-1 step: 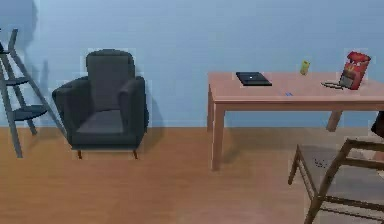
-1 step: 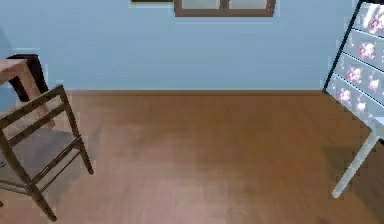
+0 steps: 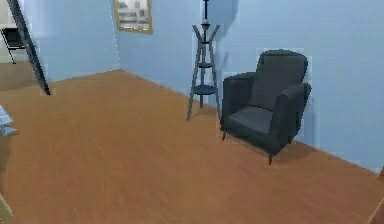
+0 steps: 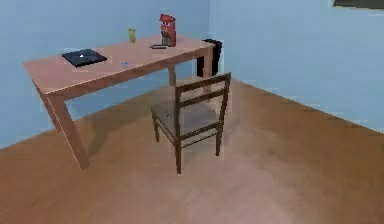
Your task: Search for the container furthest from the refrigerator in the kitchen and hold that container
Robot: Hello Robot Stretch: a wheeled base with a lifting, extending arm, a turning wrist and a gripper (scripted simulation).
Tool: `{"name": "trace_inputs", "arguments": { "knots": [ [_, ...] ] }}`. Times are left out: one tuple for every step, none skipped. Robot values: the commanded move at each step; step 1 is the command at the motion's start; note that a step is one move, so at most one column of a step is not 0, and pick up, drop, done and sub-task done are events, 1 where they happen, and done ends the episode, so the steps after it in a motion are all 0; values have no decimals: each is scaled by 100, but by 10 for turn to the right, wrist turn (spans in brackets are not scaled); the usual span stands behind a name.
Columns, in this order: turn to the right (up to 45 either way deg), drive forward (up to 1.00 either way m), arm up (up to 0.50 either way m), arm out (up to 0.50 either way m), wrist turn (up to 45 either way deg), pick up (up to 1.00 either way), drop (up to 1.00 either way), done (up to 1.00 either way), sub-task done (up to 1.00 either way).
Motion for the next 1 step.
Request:
{"name": "trace_inputs", "arguments": {
  "knots": [
    [-330,0,0,0,0,0,0,0,0]
  ]
}}
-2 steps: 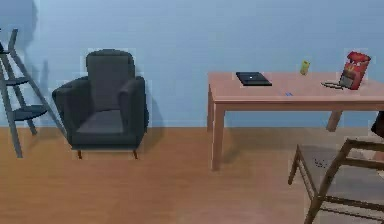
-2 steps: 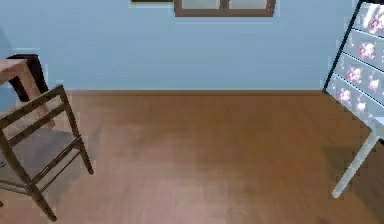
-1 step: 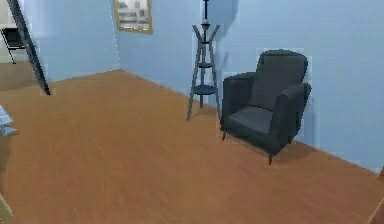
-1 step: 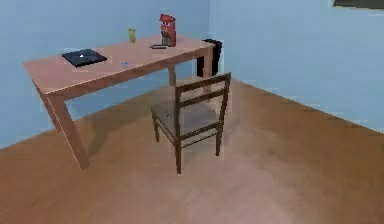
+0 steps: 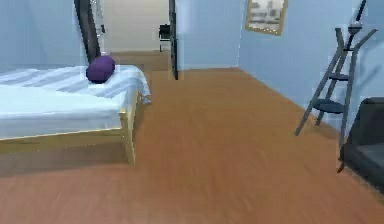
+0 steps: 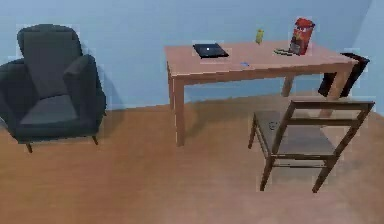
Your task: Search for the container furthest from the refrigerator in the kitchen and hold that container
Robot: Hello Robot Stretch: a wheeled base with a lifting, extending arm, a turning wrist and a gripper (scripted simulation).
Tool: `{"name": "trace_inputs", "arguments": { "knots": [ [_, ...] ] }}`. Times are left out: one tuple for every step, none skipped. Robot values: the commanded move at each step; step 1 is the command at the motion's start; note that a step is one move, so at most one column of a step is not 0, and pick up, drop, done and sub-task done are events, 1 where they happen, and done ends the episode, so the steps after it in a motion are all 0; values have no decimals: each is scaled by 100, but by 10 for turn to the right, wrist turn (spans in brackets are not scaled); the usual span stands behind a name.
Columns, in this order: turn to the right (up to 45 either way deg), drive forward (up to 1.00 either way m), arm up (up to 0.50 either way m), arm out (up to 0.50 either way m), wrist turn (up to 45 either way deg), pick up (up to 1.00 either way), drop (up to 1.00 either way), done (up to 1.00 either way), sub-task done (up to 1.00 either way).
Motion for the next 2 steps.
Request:
{"name": "trace_inputs", "arguments": {
  "knots": [
    [0,100,0,0,0,0,0,0,0],
    [-60,0,0,0,0,0,0,0,0]
  ]
}}
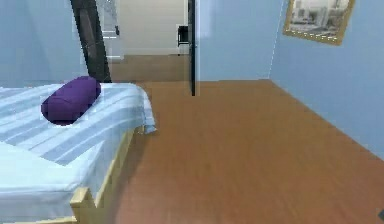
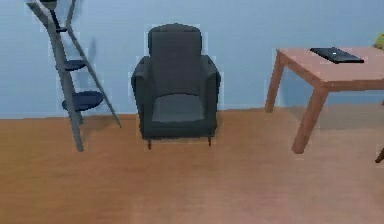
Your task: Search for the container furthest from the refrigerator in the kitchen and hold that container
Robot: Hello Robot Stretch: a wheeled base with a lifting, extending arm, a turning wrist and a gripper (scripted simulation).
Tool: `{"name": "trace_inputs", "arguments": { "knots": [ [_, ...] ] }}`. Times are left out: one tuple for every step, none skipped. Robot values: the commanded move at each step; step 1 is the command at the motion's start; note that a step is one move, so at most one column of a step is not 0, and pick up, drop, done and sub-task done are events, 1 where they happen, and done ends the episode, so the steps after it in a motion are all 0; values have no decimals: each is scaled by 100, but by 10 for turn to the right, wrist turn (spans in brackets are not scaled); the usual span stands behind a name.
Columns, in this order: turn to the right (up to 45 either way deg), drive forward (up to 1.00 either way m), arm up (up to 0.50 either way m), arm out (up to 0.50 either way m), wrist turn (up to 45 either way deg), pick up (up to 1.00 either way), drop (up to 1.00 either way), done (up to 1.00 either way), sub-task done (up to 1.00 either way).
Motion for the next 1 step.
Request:
{"name": "trace_inputs", "arguments": {
  "knots": [
    [0,55,0,0,0,0,0,0,0]
  ]
}}
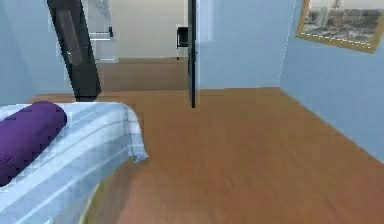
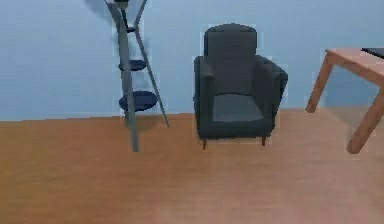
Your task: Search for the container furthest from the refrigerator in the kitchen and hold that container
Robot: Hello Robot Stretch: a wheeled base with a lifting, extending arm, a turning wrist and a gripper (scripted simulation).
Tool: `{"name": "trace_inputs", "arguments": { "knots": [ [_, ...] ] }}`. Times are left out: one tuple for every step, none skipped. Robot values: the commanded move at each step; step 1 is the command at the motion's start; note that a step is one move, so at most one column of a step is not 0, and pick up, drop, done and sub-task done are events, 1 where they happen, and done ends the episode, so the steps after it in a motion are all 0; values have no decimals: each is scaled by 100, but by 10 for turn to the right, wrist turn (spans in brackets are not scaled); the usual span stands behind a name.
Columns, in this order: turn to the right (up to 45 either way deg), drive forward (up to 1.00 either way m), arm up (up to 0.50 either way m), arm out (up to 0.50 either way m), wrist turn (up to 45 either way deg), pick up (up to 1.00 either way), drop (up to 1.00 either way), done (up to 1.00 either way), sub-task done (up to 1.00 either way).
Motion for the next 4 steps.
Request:
{"name": "trace_inputs", "arguments": {
  "knots": [
    [0,100,0,0,0,0,0,0,0],
    [30,0,0,0,0,0,0,0,0],
    [0,35,0,0,0,0,0,0,0],
    [-60,0,0,0,0,0,0,0,0]
  ]
}}
